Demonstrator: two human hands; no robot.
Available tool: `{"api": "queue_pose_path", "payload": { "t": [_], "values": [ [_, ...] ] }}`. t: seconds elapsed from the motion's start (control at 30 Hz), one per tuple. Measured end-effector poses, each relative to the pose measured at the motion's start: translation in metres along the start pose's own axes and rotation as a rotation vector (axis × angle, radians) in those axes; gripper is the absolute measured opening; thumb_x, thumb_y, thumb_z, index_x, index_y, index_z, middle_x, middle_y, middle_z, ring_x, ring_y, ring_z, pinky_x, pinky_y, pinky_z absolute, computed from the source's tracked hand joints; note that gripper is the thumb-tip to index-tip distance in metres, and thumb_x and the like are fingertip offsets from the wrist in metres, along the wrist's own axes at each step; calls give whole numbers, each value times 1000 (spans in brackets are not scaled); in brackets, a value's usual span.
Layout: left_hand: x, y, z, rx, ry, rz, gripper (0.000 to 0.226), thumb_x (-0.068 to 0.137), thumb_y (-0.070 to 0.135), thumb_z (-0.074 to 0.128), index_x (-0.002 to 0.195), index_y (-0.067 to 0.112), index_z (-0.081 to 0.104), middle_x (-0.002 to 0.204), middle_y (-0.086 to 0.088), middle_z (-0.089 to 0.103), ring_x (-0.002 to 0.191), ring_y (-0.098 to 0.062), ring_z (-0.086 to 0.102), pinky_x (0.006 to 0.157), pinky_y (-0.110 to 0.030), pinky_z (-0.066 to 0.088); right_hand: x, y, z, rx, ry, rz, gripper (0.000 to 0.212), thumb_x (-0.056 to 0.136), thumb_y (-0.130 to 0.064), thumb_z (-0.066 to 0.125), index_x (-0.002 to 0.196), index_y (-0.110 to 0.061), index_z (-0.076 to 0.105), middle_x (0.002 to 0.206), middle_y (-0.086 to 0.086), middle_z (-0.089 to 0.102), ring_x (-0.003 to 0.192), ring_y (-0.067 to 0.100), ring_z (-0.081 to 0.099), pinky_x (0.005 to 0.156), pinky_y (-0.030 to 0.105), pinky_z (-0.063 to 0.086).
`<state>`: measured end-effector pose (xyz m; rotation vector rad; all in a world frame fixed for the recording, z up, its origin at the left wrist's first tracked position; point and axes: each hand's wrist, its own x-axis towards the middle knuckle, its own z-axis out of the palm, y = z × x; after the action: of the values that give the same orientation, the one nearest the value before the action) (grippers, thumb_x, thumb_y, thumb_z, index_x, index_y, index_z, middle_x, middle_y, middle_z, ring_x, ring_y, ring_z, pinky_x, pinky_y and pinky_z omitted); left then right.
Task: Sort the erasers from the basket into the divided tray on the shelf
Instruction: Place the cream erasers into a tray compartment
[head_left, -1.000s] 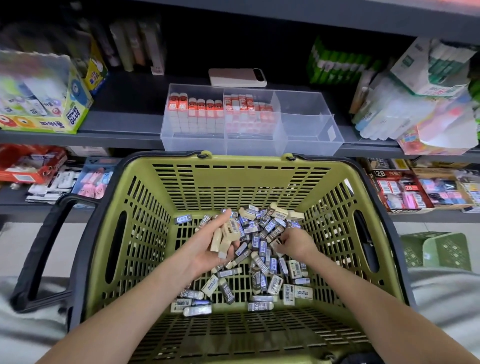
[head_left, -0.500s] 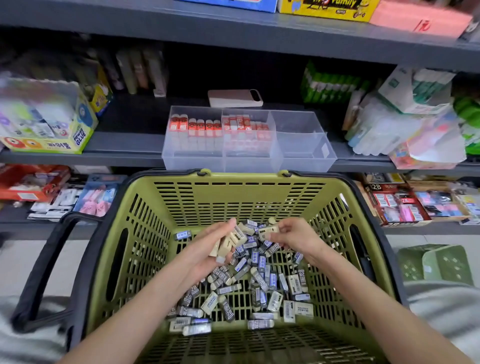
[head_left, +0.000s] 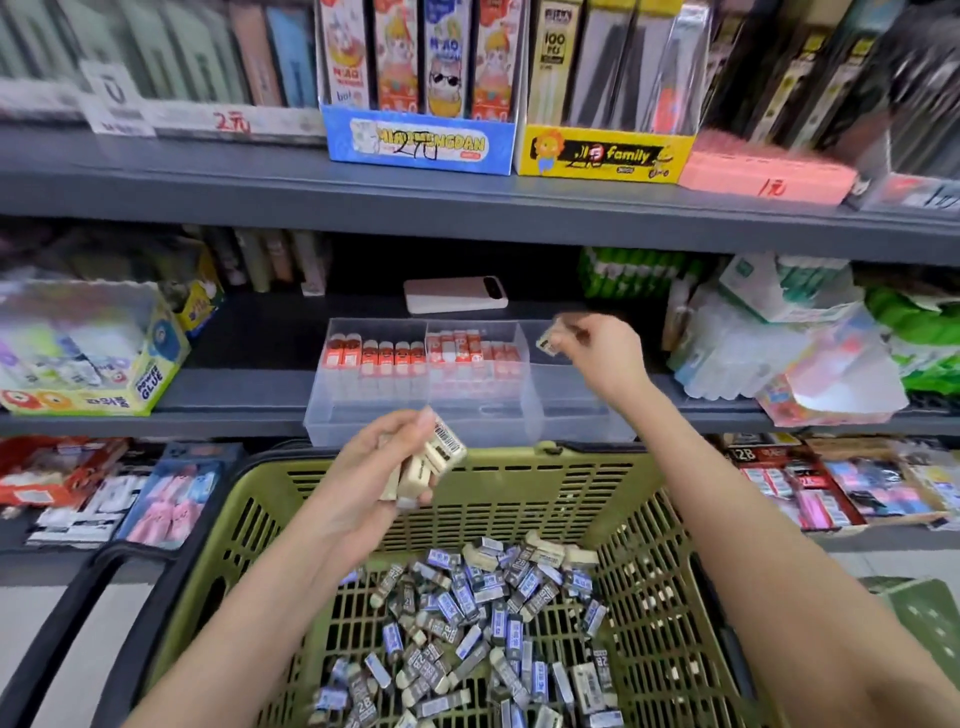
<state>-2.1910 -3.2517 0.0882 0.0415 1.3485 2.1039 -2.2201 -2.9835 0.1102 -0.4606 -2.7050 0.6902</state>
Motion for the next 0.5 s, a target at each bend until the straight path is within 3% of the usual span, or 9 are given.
{"api": "queue_pose_path", "payload": {
  "t": [0.07, 0.13, 0.23, 0.33, 0.5],
  "values": [
    [6, 9, 2, -8, 8, 26, 33, 59, 33, 78, 83, 11, 68, 68, -6, 65, 52, -12, 57, 39, -20, 44, 13, 4, 8, -77, -201, -21, 29, 90, -24, 59, 112, -8, 68, 117, 12, 66, 111, 28, 59, 90, 33, 43],
    [12, 16, 2, -3, 13, 39, 33, 61, 33, 76, 84, 12, 66, 67, -5, 64, 52, -12, 57, 39, -20, 44, 20, 8, 12, -7, -343, -15, 27, 92, -23, 58, 111, -7, 68, 119, 10, 65, 115, 24, 57, 95, 32, 43],
    [19, 23, 2, -14, 7, 39, 22, 65, 32, 74, 79, 16, 71, 67, -4, 63, 52, -11, 57, 39, -20, 44, 20, 11, 12, 78, -396, -17, 26, 93, -23, 56, 112, -10, 68, 120, 5, 65, 115, 20, 57, 97, 31, 42],
    [25, 27, 2, -8, 36, 34, 39, 58, 39, 80, 85, 14, 69, 65, -4, 63, 50, -11, 57, 38, -20, 44, 15, 12, 13, 30, -421, -74, 26, 95, -19, 50, 115, -14, 67, 123, 0, 63, 117, 17, 56, 95, 27, 40],
    [32, 30, 4, 4, 78, 14, 42, 63, 35, 71, 95, 9, 61, 62, -2, 63, 49, -11, 54, 38, -20, 44, 17, 15, 13, 54, -423, -46, 31, 94, -12, 41, 112, -11, 67, 122, 2, 63, 116, 18, 54, 93, 23, 37]
  ]
}}
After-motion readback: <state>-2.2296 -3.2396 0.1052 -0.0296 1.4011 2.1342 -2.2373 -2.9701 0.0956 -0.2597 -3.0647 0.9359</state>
